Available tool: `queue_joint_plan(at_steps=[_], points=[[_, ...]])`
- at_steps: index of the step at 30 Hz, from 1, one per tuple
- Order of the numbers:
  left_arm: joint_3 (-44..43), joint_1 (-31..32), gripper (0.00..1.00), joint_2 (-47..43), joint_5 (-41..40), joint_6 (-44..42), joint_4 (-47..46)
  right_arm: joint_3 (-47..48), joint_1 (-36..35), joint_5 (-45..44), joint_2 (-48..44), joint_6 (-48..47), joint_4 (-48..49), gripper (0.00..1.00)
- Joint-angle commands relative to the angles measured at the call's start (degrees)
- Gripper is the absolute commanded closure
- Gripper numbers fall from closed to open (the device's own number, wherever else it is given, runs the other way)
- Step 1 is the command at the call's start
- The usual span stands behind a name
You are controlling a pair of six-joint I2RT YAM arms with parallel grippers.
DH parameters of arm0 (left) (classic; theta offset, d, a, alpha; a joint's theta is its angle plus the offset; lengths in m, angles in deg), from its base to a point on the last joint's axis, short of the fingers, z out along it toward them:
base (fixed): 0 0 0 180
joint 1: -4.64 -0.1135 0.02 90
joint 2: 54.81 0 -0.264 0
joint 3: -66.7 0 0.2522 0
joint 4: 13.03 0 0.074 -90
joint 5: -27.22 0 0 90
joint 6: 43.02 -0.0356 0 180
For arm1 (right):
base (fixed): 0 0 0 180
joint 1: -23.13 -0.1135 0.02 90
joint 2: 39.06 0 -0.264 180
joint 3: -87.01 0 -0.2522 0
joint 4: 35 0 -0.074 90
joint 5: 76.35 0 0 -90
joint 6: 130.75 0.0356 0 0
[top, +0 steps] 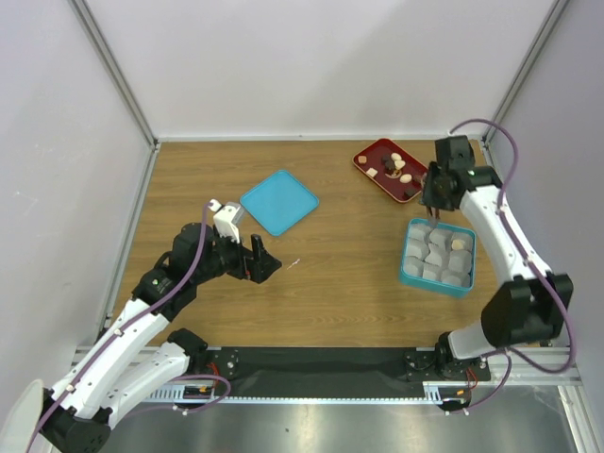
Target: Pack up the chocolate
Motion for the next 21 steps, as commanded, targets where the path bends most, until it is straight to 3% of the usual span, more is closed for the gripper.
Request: queue_joint_plan(at_steps=[1,14,21], points=[[-0.2,0.0,0.00,-0.7,1.8,-1.0,-2.3,-3.7,1.9,-0.3,-6.2,2.6,-5.3,0.60],[-0.2,0.0,0.00,-0.9,5.2,-0.8,-3.5,-14.4,4.4,-1.7,-17.7,5.9,-10.4,0.59],[0.0,0.0,0.00,-0.9,5.4,-0.7,-3.7,-18.2,6.1,0.0,-18.4,5.6,-9.0,0.59]])
